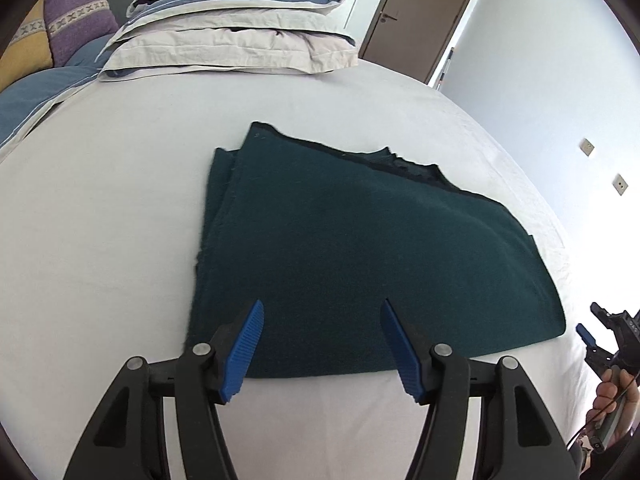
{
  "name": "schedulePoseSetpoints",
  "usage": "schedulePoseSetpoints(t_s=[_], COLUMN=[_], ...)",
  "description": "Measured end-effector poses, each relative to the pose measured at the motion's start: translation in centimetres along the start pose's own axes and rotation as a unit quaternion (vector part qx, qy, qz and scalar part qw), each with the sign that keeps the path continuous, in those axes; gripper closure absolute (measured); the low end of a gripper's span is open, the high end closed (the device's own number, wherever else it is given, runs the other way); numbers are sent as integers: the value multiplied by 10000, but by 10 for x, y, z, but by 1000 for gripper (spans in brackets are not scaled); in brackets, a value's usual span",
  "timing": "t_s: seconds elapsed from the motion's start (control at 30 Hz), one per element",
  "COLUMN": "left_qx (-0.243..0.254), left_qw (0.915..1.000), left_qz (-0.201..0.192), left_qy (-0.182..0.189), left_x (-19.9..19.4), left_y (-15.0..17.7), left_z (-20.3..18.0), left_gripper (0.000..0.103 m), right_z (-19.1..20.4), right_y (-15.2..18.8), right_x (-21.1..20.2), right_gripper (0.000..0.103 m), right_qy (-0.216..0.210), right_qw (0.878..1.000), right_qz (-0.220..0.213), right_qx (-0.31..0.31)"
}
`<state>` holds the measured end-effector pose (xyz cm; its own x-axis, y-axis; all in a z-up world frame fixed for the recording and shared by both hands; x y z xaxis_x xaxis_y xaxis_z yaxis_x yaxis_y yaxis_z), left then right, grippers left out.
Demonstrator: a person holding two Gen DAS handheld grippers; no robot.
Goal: Fold small clothes
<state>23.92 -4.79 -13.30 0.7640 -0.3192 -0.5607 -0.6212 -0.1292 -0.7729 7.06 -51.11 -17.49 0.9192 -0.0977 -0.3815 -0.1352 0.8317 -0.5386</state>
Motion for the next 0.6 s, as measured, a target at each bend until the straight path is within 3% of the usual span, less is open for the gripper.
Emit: schedulePoseSetpoints(t_s=[0.13,0.2,0.4,0.6], left_qx=[109,161,168,322], left_qw=[9994,9989,9958,9944], left_qz=[79,141,554,811], left_qy=[324,416,707,598], left_x=[19,33,84,110], left_y=[-12,-15,-7,6], left_z=[-38,-55,-95,-100], left_gripper=[38,38,38,39], right_z=[22,27,34,48], right_y=[15,26,34,34], right_x=[35,62,116,149], right_gripper=[48,48,48,48], right_qy=[13,249,128,11], right_qw=[9989,9969,9960,9944], right_qz=[352,546,837,988], right_qx=[-297,-507,-270,-362])
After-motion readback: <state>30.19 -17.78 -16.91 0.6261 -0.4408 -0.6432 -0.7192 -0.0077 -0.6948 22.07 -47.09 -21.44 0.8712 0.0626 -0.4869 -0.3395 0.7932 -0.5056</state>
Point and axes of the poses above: each gripper's, at about its wrist camera, not at the fingertips, and x roughly the way its jaws point, z to its left, y to its underside, the point moved 8 cm from there along x, roughly the way its jaws point, and after that the axes turned 15 degrees about -z, right-handed, at the moved point
